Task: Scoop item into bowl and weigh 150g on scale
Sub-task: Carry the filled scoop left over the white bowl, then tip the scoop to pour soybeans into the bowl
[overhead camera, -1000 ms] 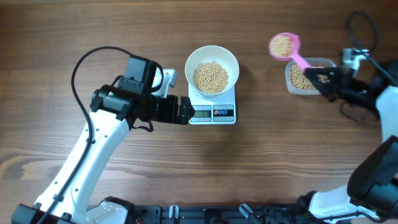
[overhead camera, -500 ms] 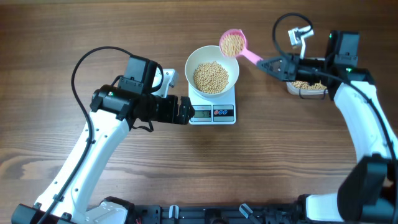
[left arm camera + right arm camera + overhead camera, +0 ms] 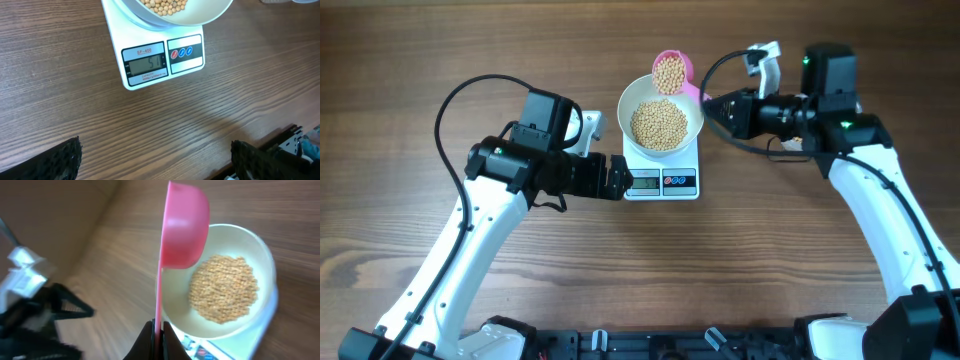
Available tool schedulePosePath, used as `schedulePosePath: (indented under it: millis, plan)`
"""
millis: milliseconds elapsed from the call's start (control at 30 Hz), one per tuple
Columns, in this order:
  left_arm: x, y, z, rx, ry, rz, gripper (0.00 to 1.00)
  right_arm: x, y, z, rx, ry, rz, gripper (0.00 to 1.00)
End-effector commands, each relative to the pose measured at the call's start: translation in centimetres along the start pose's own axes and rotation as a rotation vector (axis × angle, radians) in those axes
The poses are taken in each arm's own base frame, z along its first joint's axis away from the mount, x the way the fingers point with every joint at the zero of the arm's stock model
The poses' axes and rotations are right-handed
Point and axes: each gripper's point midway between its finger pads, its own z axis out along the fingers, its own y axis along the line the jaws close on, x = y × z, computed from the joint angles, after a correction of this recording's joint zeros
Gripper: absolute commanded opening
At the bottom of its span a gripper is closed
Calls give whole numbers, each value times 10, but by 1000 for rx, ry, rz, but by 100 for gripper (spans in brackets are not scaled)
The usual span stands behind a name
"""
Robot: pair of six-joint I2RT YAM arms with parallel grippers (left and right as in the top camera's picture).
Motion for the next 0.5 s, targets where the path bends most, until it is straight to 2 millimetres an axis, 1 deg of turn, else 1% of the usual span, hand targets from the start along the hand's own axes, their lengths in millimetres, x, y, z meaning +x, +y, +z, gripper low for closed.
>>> schedulePosePath:
  millis: [0, 67, 133, 267, 467]
  plan:
    - [2, -3, 2, 16, 10, 2, 100, -2, -12, 1, 139, -2, -134, 5]
    - [2, -3, 2, 16, 10, 2, 100, 3, -12, 4, 157, 17, -165, 5]
    - [2, -3, 2, 16, 10, 2, 100, 7, -5, 9, 144, 35, -215, 4]
    - [2, -3, 2, 16, 10, 2, 100, 10, -12, 14, 237, 49, -234, 4]
    - [2, -3, 2, 16, 10, 2, 100, 11, -9, 16, 233, 57, -265, 5]
